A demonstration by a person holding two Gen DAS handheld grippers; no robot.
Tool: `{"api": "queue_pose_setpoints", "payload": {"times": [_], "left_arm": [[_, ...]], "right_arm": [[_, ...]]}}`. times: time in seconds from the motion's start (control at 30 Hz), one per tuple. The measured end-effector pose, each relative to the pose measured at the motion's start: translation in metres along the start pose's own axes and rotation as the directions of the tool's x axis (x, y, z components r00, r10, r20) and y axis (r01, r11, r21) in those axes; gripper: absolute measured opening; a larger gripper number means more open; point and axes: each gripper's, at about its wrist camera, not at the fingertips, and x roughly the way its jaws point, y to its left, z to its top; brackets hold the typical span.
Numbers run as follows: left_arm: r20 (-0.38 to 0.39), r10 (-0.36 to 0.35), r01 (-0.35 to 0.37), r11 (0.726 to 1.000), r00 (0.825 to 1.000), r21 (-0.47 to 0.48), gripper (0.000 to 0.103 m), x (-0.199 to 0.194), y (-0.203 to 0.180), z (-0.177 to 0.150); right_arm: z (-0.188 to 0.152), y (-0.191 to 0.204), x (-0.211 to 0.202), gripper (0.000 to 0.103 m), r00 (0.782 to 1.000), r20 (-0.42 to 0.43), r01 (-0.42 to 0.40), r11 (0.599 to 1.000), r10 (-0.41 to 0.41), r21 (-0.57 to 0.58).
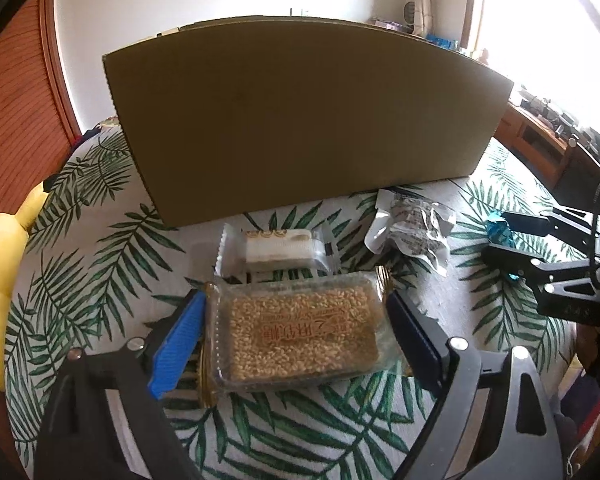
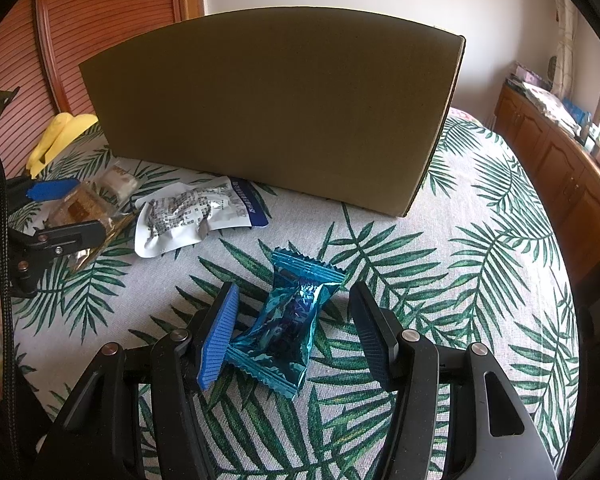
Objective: Organize snacks
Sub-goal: 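Close the right tool on the blue foil candy, then lift both held snacks and carry them over the cardboard box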
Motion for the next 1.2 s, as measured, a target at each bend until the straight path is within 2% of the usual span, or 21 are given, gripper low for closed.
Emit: {"api": "queue_pose_setpoints", "payload": {"times": [0.17,0.23,0.3,0.4,0.73,1.2], "left_arm": [[0.000,-0.022,0.022,1.000,1.000,-0.004,0.083,-0.010,-0.002,-0.008],[0.004,-0.025,0.025,1.000,1.000,0.001,0.082,-0.014,-0.003,-0.012],[0.006,-0.033,0.033,0.999,0.999,-0.003,0.082,-0.017,-0.003,-0.014],[0.014,-0.047,0.048,0.999,0.999,-0.016,0.082,-0.021,-0.006,-0.019],[0.056,-0.084,0.086,0.995,0.995,-0.048,0.082,-0.036,-0.011,-0.023],[0.136,-0.084,0.087,0.996,0.987,-0.017,0.082,-0.076,-0.015,0.002]], "right_arm": [[-0.001,0.000,-0.003,0.058,1.000,-0.007,-0.003,1.000,0.003,-0.004],[-0.004,0.002,-0.005,0.054,1.000,-0.004,-0.001,1.000,0.001,-0.011],[-0.007,0.002,-0.009,0.032,1.000,0.000,-0.011,1.000,0.011,-0.019],[-0.011,0.005,-0.013,0.022,1.000,0.009,0.001,0.999,0.000,-0.038],[-0.017,-0.002,-0.030,0.021,0.998,0.061,-0.020,1.000,0.020,-0.003],[0.000,0.005,-0.073,0.021,0.987,0.156,-0.040,0.999,0.043,-0.022]]}}
